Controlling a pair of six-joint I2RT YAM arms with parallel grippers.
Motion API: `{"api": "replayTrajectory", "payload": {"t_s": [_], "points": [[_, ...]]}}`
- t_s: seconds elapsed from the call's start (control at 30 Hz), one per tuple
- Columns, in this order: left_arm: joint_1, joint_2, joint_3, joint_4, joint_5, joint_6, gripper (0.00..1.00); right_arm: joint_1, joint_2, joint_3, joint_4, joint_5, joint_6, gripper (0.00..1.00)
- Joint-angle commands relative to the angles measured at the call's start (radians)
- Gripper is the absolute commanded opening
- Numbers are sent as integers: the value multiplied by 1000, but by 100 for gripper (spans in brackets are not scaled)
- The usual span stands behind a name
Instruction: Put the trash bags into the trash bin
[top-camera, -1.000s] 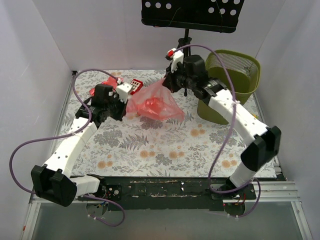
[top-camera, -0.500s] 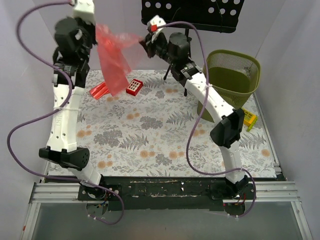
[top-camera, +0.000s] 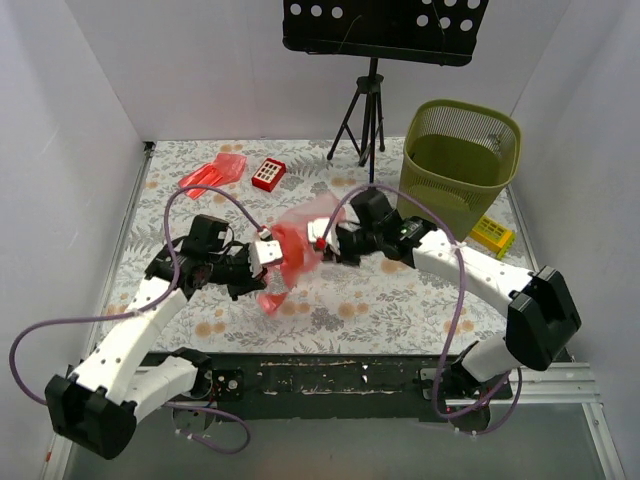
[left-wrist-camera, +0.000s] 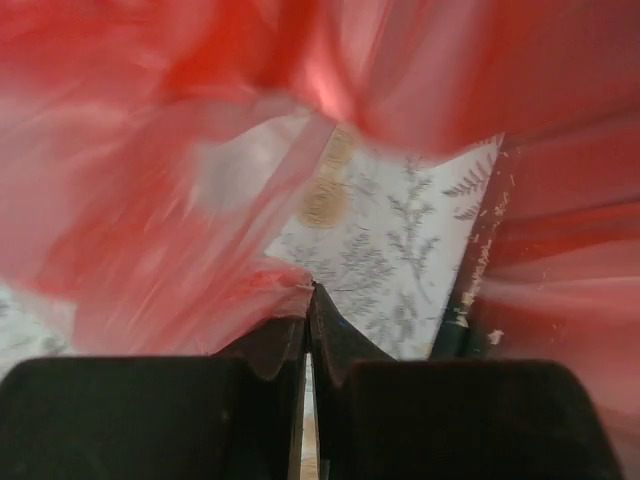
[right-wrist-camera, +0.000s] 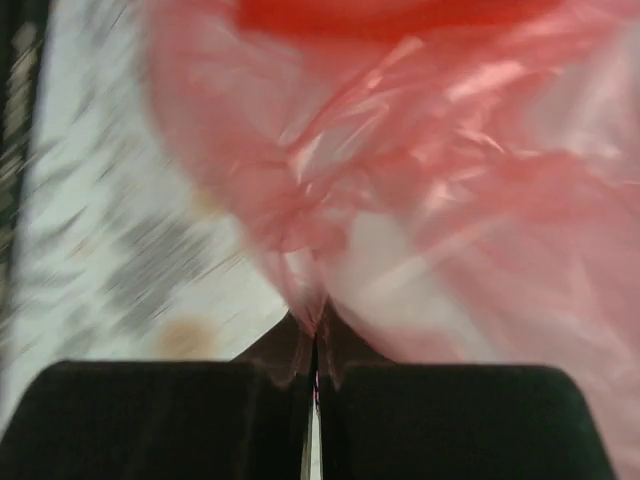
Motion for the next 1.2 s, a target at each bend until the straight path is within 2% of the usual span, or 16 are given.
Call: {"api": "replayTrajectory", "payload": {"t_s": [0.0,0.13,0.2,0.3,0.4,0.47,0.53,0.63,0.7,0.8,0.83,0.9,0.97,1.03,1.07,1.17], "points": [[-11,40,150,-74,197,-155,0,-12,-153,-41,-423,-129,43,1],[-11,55,165,81,151,-413,0,-12,-233,-36,-219,-26,151,1],[-9,52,148,112,59,-473,0,-15,-206,11,-145,43,266,1],[-5,37,141,144,-138,-532,0,-66,-120,147,-118,75,434,1],[8,-24,181,303,-443,-628,0,-138,-12,279,-141,91,612,1],[9,-75,212,509,-486,-566,0,-135,3,320,-22,60,619,1],[9,-7,374,537,-510,-528,0,-118,8,370,142,54,602,1],[9,108,567,665,-653,-492,0,-91,101,632,257,57,608,1],[9,151,605,840,-723,-439,0,-88,211,816,334,141,672,1],[11,211,492,991,-849,-290,0,-85,381,955,336,400,627,1],[15,237,440,876,-830,-265,0,-92,463,965,205,438,592,1],[23,297,424,384,-634,-294,0,-114,578,1017,-225,399,545,1],[25,259,340,145,-367,-365,0,-131,600,1000,-551,208,571,1],[17,187,272,44,-123,-417,0,-115,507,798,-656,70,556,1],[14,144,243,39,-63,-469,0,-111,433,654,-622,10,556,1],[15,77,212,52,-44,-552,0,-111,170,315,-366,-61,602,1]]}}
